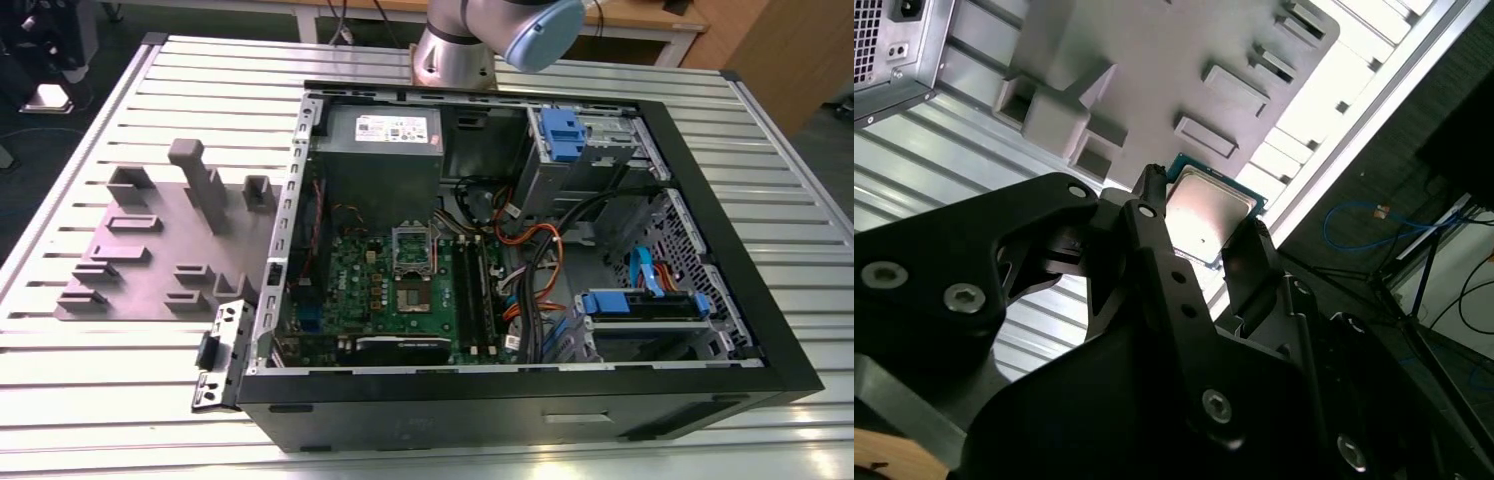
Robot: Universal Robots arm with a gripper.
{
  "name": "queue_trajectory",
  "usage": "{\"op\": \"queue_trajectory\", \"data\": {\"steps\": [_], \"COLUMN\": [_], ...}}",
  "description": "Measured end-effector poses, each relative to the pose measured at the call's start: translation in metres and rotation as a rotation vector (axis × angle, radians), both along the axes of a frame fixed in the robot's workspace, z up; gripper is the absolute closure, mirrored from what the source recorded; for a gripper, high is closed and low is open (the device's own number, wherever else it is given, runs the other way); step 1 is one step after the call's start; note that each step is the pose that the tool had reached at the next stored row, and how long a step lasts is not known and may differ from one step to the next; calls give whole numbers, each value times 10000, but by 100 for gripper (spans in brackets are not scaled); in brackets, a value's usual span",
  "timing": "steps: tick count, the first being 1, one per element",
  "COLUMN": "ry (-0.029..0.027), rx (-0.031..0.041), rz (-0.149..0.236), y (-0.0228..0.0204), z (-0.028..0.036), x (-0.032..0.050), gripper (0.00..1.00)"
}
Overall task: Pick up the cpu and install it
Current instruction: 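Pick up the cpu and move it towards the insertion slot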
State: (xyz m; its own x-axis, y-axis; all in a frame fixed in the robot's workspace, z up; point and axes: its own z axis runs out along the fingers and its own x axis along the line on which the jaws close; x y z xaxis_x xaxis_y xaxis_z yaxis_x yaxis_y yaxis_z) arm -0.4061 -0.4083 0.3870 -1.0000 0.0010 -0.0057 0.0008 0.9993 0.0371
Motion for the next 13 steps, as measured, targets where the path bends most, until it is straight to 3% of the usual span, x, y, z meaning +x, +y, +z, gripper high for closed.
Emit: {"op": "queue_trajectory", "data": {"steps": [13], "ry": [1], "rx": [-1], "rz": [1], "y": [0], "z": [1], "x": [49], "gripper": [53]}}
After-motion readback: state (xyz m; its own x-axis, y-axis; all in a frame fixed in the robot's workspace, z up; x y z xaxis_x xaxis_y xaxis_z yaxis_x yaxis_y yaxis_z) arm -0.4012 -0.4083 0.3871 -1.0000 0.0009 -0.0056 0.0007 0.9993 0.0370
